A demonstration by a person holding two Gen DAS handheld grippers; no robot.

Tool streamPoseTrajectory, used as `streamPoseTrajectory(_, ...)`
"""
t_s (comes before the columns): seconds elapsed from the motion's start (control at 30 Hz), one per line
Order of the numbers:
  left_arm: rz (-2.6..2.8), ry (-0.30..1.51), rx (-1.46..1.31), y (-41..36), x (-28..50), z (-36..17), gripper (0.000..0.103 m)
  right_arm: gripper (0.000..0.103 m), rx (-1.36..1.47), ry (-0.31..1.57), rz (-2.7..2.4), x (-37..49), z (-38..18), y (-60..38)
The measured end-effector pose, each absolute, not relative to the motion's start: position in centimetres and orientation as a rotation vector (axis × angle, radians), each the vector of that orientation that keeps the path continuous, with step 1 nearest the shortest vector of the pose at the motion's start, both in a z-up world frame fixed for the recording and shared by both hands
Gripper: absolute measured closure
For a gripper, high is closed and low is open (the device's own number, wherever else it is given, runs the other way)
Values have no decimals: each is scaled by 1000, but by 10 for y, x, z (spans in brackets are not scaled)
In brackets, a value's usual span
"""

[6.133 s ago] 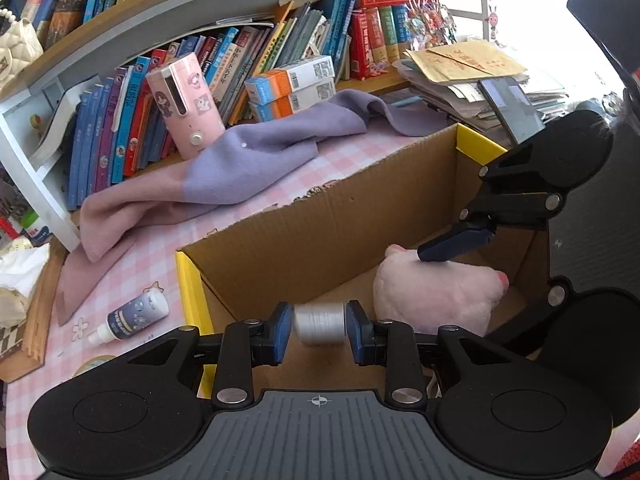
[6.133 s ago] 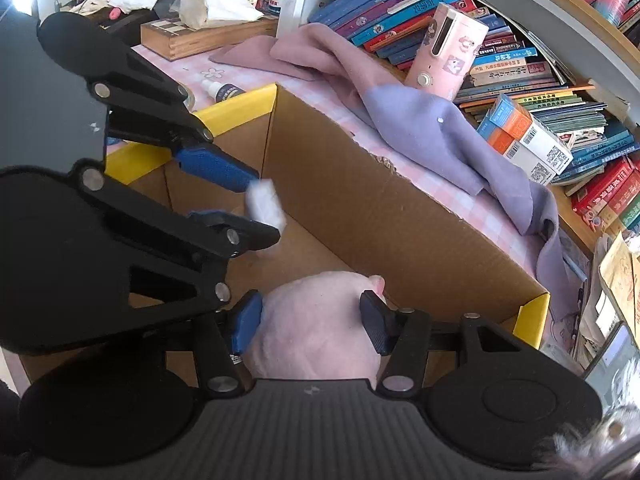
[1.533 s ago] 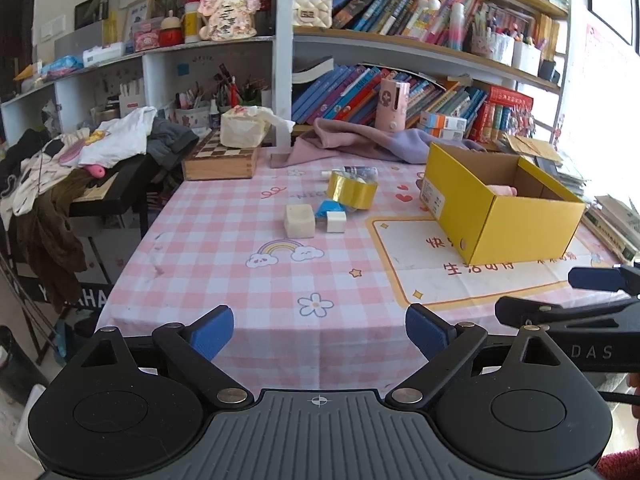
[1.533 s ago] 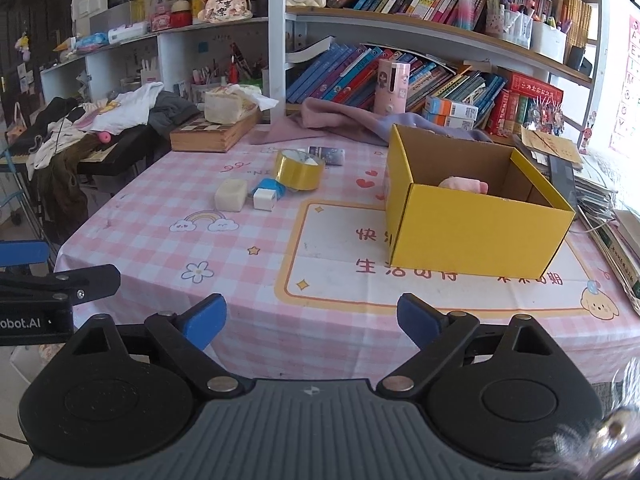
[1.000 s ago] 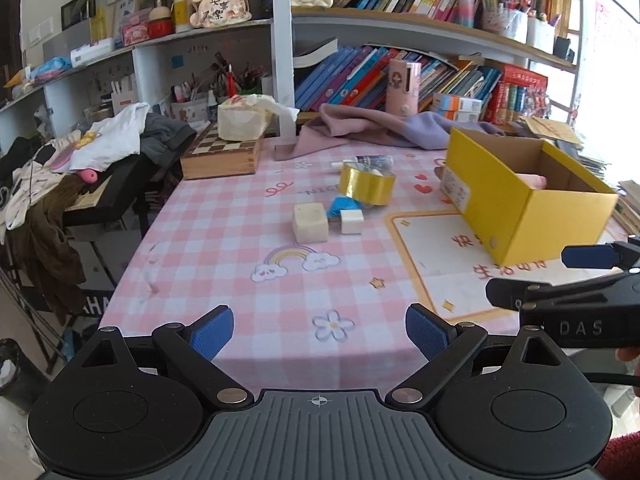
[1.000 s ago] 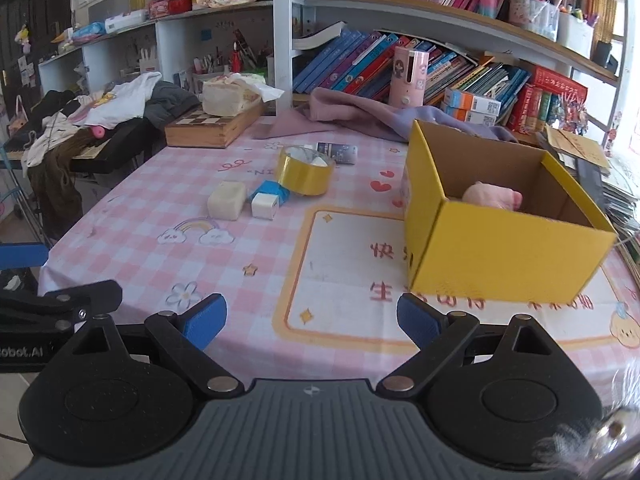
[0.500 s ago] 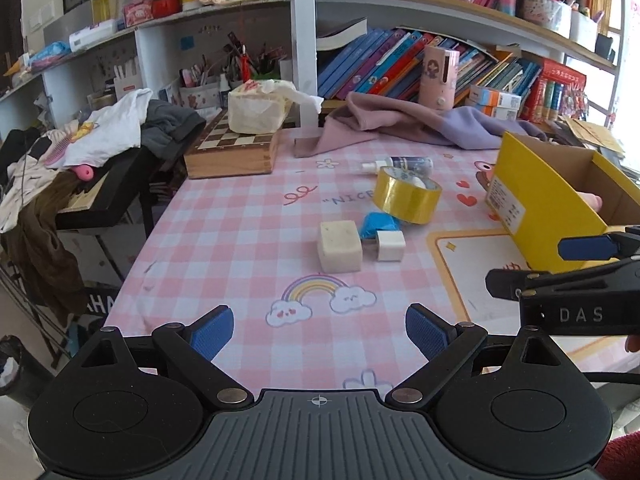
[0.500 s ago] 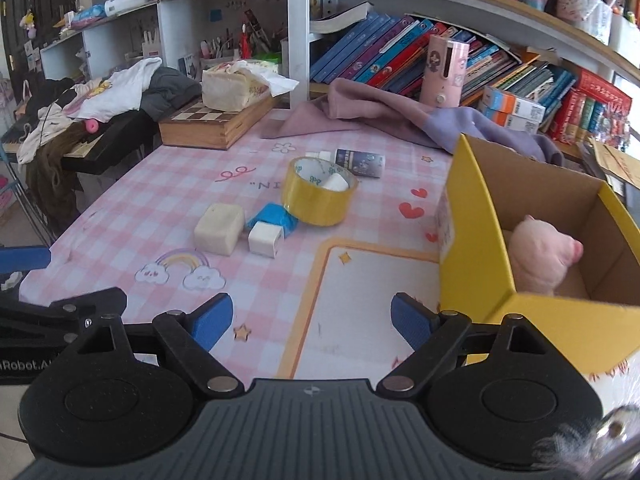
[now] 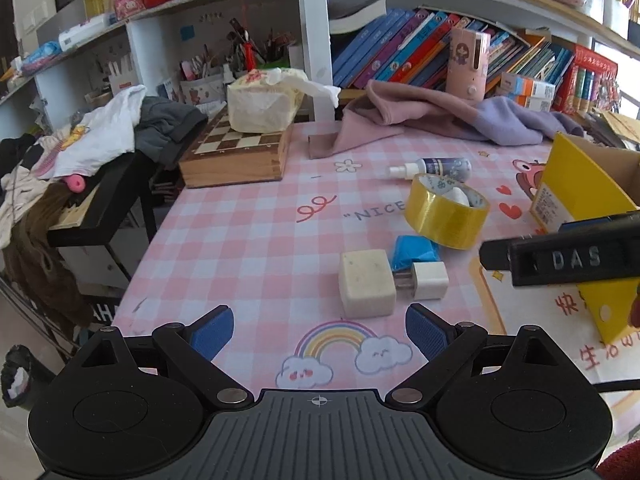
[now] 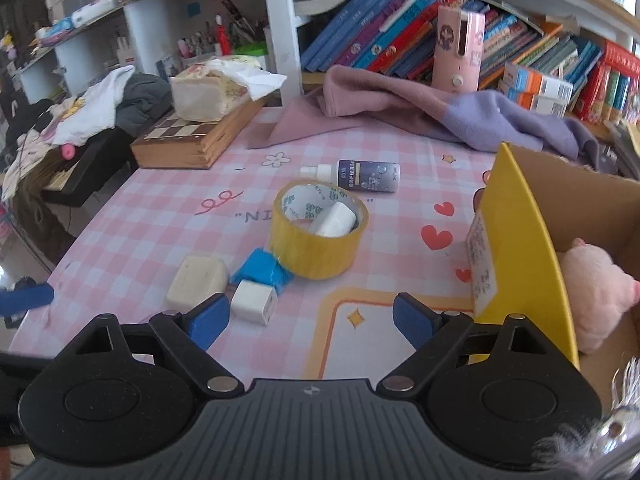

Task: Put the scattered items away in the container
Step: 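Grasp the white soap bar with the left tool while the right tool grasps the tape roll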

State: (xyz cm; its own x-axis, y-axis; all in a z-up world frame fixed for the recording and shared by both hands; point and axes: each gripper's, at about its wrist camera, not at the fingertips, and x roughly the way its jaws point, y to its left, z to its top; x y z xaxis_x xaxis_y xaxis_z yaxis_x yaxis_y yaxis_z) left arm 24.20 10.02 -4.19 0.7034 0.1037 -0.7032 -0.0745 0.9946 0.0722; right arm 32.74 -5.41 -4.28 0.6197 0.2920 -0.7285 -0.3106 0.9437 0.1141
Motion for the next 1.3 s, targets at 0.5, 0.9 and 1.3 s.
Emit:
streamPoseTrajectory(0.5,41,859,58,94,303,-73,12,13,47,929,313,402,-66,-43)
streamPoseTrajectory(0.9,5,926,20,96,328,-92,36,12,6,960,306,439,-81,-24)
streamPoseTrajectory(1.3,-33,945,-17,96,335,-95,58,16,-11,987,319,452,-89,-20)
